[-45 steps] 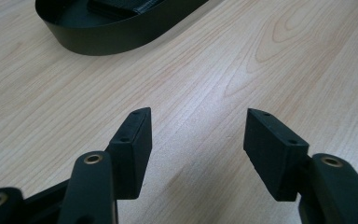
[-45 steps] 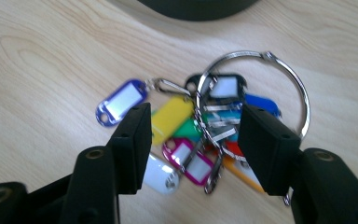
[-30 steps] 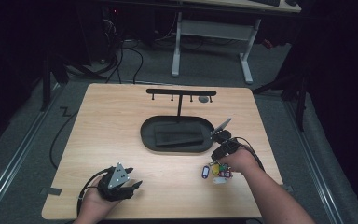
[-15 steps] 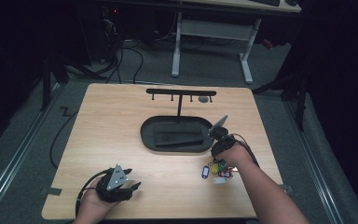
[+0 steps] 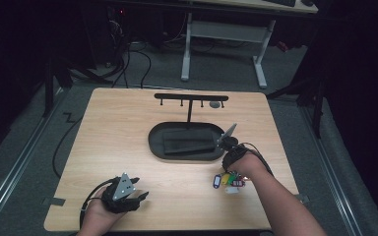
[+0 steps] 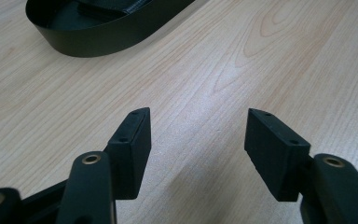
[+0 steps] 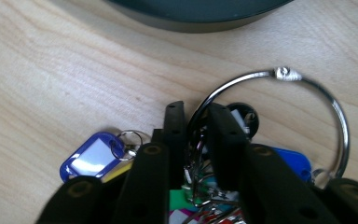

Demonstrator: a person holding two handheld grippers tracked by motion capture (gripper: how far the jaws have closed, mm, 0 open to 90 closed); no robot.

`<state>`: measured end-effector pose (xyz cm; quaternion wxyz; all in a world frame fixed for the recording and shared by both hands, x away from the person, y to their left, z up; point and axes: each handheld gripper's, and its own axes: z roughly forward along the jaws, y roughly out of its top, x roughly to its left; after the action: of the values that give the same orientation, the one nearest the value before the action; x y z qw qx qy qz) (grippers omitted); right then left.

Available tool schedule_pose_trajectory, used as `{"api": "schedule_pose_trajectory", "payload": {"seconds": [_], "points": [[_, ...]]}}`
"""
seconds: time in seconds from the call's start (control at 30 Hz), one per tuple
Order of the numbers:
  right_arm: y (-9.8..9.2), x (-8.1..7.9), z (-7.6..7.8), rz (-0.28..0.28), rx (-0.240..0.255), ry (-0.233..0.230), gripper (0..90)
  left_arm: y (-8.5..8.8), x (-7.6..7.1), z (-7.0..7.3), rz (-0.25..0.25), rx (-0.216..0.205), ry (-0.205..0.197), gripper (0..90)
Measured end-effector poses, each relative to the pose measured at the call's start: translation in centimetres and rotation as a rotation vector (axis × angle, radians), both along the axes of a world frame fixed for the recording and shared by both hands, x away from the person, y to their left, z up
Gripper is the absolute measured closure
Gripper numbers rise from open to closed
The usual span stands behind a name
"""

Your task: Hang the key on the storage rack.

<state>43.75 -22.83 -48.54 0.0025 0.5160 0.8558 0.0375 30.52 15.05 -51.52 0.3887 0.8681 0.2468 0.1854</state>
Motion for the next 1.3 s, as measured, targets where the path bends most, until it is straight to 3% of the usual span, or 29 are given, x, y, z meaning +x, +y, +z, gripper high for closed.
{"api": "schedule_pose_trajectory", "payload": {"seconds": [0.3,0.43,0.57,0.67,1.3], "points": [[0.4,-0.6,0.1,0.093,-0.037,-0.003,83.5,0.0,0.0,-0.1,-0.001,0.005,0.0,41.5],[0.4,-1.2,1.4,0.14,-0.051,-0.022,83.4,0.0,0.1,-0.2,0.003,0.005,0.007,41.5],[0.1,-2.1,3.3,0.132,-0.061,-0.041,83.4,0.0,0.1,-0.2,0.0,0.004,0.007,41.5],[-0.3,-2.5,4.4,0.163,-0.069,-0.054,83.2,-0.1,0.1,-0.2,-0.004,0.008,0.009,41.4],[-2.4,-4.2,9.3,0.177,-0.094,-0.125,82.7,-0.1,0.1,-0.4,-0.002,0.014,0.013,41.3]]}}
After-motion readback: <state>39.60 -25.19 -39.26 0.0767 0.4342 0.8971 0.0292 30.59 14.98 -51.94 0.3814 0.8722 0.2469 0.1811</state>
